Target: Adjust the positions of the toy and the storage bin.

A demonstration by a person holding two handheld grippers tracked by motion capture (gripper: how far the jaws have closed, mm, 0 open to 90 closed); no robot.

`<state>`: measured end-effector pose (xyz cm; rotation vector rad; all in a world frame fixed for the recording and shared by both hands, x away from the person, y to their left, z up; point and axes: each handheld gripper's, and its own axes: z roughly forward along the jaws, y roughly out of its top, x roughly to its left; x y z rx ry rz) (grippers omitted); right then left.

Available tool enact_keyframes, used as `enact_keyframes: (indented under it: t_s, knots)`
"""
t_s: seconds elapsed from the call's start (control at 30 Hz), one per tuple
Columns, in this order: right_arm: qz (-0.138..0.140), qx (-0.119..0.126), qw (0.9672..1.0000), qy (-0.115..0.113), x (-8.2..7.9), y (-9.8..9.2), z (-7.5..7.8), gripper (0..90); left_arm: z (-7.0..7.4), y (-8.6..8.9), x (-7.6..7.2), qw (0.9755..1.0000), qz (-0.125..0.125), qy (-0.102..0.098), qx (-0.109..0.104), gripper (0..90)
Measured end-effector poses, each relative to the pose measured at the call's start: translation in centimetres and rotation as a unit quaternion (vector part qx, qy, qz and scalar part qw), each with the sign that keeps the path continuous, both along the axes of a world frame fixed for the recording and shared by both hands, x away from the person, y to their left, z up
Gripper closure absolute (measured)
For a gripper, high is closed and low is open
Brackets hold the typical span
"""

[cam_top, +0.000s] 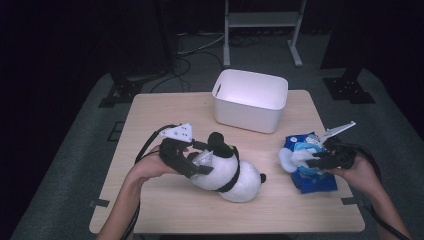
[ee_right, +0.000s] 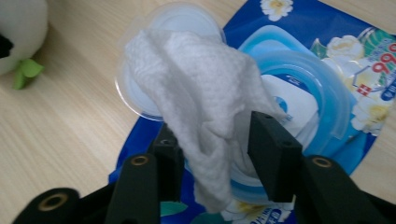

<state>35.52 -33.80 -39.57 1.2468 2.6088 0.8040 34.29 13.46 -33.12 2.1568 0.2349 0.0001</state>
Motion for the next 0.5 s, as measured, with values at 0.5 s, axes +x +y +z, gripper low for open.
enact_keyframes:
  t_s: [0.5]
  knots:
    - [0.03,0.019,0.9993,-0.003,-0.4,0.89,0.93,44.3,-0.05,0.16,0.01,1.0,0.0,-0.001,0.001,18.3]
